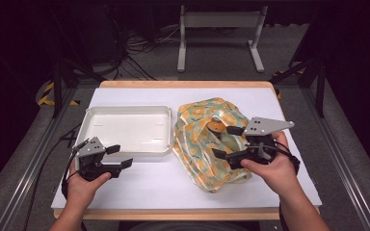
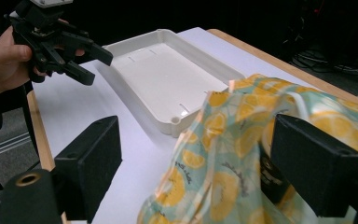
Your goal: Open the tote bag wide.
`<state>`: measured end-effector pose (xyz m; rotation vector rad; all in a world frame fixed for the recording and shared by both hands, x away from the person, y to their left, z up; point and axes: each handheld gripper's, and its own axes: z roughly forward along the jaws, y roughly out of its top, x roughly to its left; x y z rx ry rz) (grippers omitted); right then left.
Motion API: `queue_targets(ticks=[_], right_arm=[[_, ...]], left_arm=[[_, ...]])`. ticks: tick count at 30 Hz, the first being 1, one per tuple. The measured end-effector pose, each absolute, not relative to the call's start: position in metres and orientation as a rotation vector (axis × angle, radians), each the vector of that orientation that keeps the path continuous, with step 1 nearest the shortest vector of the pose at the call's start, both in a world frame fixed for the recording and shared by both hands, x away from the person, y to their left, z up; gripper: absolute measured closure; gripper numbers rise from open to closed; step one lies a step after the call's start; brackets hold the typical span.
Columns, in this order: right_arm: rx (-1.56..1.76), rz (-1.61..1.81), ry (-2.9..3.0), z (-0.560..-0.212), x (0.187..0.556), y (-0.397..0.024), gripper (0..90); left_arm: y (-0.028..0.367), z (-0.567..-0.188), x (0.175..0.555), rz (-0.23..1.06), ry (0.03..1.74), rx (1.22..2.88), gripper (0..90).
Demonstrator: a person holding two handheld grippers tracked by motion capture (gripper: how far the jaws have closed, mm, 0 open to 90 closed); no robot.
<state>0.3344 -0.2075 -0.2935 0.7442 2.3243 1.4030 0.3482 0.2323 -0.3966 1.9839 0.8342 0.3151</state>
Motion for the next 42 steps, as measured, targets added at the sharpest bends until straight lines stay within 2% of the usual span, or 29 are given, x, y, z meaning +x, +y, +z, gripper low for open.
queue_targets(ticks=[12,25,42], right_arm=[[0.770,1.395,2.373,-0.316,0.358,-0.170,18.1],[0.816,1.339,2.405,-0.357,0.384,-0.153,26.3],[0.923,1.278,2.348,-0.387,0.406,-0.136,28.9]], left_arm=[[0.232,-0.397,0.348,0.316,0.832,1.987,27.3],[0.232,-0.397,0.348,0.323,0.826,1.993,27.2],[0.232,-0.397,0.348,0.328,0.827,1.995,26.7]])
